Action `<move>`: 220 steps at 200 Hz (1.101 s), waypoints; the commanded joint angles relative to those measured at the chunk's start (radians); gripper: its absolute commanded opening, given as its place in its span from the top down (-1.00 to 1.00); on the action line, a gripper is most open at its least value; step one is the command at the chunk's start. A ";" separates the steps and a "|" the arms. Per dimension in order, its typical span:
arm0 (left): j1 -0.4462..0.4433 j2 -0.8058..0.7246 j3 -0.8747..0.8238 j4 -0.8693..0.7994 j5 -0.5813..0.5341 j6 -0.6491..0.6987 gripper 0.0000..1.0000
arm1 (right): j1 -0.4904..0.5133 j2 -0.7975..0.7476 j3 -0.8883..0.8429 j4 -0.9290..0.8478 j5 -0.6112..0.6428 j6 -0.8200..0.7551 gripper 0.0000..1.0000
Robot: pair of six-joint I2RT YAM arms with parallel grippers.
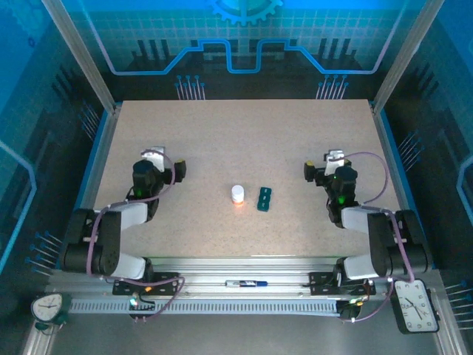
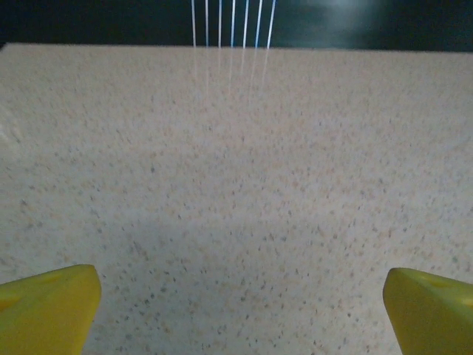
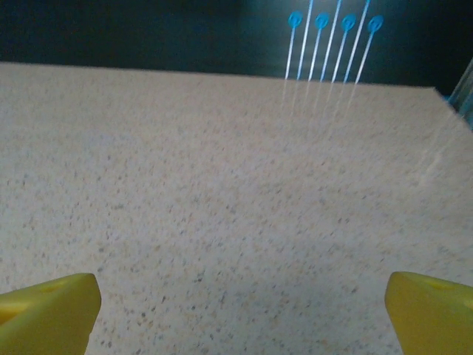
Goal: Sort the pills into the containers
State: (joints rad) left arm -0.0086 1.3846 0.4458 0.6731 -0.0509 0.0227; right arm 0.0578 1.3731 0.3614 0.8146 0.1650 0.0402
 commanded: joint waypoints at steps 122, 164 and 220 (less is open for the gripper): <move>-0.011 -0.341 0.352 -0.700 0.079 -0.280 -0.98 | 0.042 -0.288 0.335 -0.886 -0.253 0.431 -0.99; -0.028 -0.335 0.408 -0.788 0.100 -0.373 -0.98 | 0.229 -0.237 0.399 -1.093 -0.162 0.470 -0.96; -0.080 -0.343 0.386 -0.852 0.087 -0.478 -0.98 | 0.425 -0.002 0.536 -1.232 -0.033 0.464 -0.91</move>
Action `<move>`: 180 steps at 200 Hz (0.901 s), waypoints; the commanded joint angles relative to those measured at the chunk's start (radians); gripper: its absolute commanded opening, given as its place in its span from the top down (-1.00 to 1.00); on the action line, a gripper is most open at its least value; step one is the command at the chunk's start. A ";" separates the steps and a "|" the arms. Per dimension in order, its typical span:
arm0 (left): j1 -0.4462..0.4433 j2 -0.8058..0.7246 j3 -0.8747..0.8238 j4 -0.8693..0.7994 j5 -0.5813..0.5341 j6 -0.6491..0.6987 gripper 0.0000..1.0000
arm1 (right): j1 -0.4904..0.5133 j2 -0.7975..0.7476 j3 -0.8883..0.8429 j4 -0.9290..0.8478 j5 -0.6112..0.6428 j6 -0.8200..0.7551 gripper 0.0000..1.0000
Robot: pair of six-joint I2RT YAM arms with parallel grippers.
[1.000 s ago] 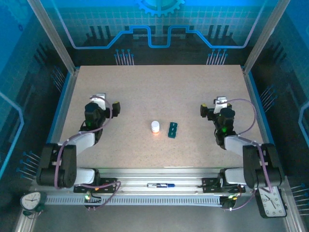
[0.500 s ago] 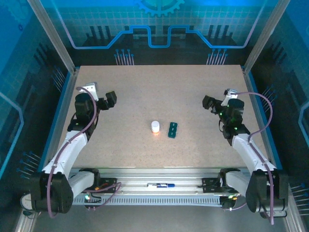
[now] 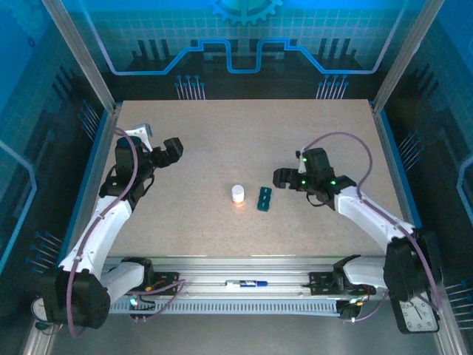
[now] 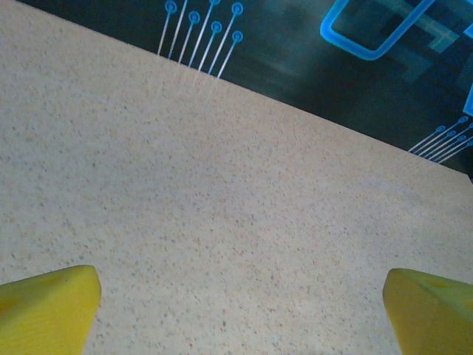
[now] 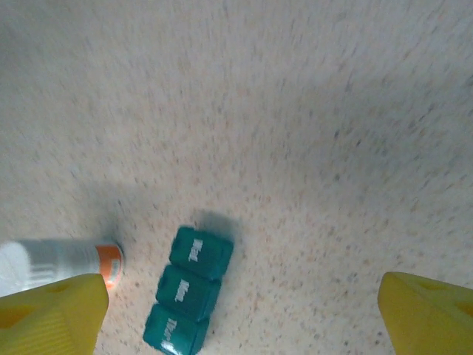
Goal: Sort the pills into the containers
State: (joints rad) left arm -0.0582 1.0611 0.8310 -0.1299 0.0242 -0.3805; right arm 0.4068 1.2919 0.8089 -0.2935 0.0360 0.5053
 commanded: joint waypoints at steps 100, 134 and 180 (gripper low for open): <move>-0.123 -0.023 -0.099 -0.060 -0.077 -0.166 -0.98 | 0.244 0.378 0.269 -0.194 0.202 -0.014 -0.98; -0.123 -0.028 -0.098 -0.060 -0.061 -0.137 -0.98 | 0.290 0.432 0.292 -0.216 0.232 0.011 -1.00; -0.123 -0.020 -0.098 -0.056 -0.026 -0.127 -0.98 | 0.309 0.463 0.294 -0.231 0.275 0.029 -1.00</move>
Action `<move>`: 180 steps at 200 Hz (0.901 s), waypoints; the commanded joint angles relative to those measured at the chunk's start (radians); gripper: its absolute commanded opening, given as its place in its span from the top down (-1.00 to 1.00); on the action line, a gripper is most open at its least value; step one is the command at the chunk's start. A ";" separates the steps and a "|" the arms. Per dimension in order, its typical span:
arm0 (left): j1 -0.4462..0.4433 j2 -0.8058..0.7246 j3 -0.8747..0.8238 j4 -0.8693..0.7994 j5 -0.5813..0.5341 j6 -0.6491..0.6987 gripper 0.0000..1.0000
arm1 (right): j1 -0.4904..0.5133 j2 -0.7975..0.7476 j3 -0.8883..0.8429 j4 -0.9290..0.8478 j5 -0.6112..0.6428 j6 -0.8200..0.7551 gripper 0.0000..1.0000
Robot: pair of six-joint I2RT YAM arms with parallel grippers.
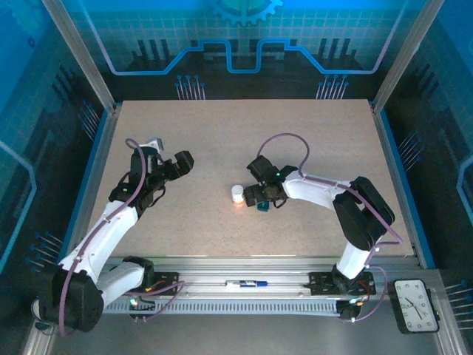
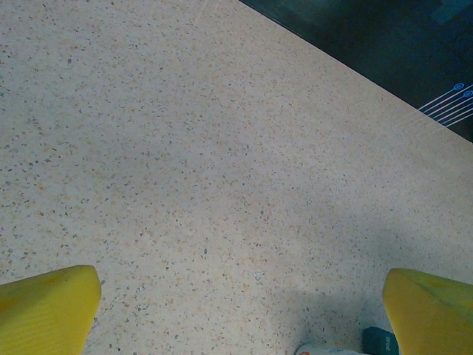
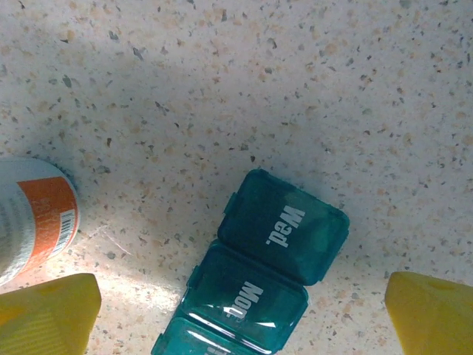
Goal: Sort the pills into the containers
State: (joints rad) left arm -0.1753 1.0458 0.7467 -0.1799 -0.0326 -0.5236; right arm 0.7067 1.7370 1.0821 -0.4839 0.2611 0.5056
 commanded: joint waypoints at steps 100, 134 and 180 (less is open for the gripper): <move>-0.006 0.009 -0.016 0.006 0.063 0.007 -0.98 | -0.074 -0.087 -0.093 -0.048 0.049 0.010 -1.00; -0.006 0.020 -0.013 0.011 0.078 -0.004 -0.98 | -0.108 -0.214 -0.156 0.010 -0.035 -0.031 -1.00; -0.007 0.028 -0.016 0.034 0.095 -0.045 -0.98 | -0.154 -0.357 -0.256 0.119 -0.123 -0.115 -0.99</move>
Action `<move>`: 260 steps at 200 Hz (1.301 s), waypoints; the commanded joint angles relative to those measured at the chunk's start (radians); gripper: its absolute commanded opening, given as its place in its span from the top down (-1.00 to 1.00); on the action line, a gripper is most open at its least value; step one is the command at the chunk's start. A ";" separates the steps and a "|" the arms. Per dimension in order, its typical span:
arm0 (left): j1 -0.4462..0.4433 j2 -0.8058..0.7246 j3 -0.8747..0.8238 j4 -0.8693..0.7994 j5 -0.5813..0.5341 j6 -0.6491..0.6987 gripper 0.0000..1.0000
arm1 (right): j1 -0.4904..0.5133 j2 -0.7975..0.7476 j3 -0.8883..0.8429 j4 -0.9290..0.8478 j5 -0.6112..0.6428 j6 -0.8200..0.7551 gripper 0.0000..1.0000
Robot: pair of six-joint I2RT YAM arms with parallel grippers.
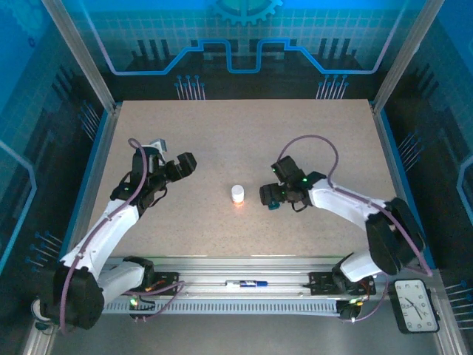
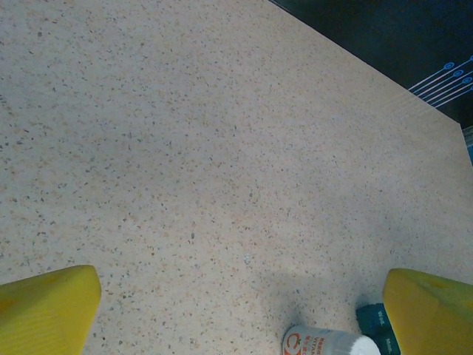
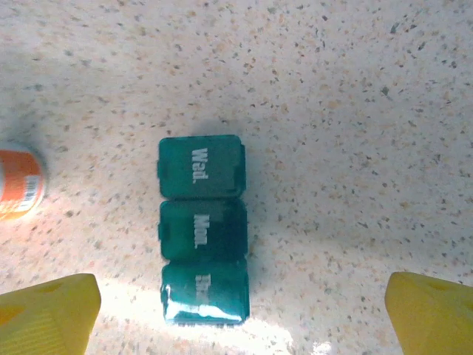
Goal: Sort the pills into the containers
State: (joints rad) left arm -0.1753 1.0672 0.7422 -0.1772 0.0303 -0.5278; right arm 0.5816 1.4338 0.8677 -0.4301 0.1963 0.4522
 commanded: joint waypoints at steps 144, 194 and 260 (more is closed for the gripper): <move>-0.007 0.078 0.091 -0.109 -0.029 -0.088 -0.98 | -0.008 0.108 -0.029 0.088 -0.103 -0.169 -0.69; -0.007 0.057 0.091 -0.108 -0.055 -0.061 -0.98 | 0.024 0.166 -0.012 0.093 -0.064 -0.181 -0.56; -0.006 0.069 0.088 -0.116 -0.057 -0.072 -0.98 | 0.049 0.212 0.004 0.107 -0.027 -0.189 -0.34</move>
State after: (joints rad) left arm -0.1772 1.1488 0.8074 -0.2665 -0.0113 -0.6189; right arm 0.6151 1.6241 0.8455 -0.3405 0.1497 0.2714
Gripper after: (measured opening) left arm 0.989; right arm 0.684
